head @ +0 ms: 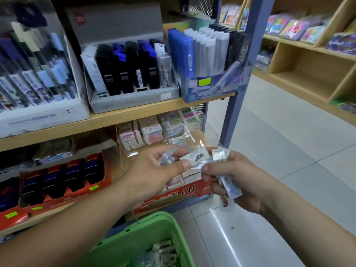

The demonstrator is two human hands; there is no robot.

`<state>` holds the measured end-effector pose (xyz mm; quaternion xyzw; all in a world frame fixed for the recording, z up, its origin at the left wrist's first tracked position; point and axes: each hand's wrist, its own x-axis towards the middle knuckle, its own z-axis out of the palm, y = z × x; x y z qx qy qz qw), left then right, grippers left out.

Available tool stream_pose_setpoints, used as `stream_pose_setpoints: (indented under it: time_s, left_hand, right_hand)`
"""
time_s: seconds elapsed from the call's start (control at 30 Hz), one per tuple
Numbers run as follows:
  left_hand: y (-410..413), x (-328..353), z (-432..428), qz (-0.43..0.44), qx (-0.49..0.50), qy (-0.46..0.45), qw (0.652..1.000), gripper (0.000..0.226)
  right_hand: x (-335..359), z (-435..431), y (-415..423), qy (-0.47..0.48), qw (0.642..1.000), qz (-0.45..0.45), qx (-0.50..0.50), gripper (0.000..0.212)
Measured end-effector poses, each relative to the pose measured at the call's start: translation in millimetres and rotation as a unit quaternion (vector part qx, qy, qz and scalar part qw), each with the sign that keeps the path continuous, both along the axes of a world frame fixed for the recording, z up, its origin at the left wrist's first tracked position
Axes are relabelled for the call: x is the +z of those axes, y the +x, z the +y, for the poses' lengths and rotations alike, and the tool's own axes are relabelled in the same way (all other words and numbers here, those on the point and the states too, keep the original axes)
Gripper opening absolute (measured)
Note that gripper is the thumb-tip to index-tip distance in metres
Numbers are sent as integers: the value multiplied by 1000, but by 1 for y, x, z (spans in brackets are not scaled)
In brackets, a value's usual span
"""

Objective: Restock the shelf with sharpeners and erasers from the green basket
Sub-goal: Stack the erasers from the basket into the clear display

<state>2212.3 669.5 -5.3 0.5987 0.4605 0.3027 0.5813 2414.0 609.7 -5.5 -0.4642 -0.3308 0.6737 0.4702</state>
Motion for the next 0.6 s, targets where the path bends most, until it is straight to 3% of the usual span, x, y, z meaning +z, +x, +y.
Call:
stream_pose_setpoints:
  time_s: [0.1,0.2,0.33,0.4,0.5,0.6]
  left_hand:
    - [14,1,5,35,-10,20,999,21]
    - [26,2,13,78,-27,60,995,16]
    - [37,6,26,124,-97,135,978,37]
    - [41,8,34,127,-115,150,974,29]
    - [48,5,48,159,-104,148,971,18]
    - [53,2,57,187,-119,94,971,42]
  right_hand:
    - [-2,0,3,0,998,-23,-55,16]
    - [-3,2,7,-12,994,-18,-107,21]
    - [-7,6,12,-17,987,-48,-149,17]
    - [-7,10,18,-23,979,-49,-195,17]
    - [-13,15,39,-30,944,-106,-311,14]
    - [-25,16,55,-25,921,-141,-362,15]
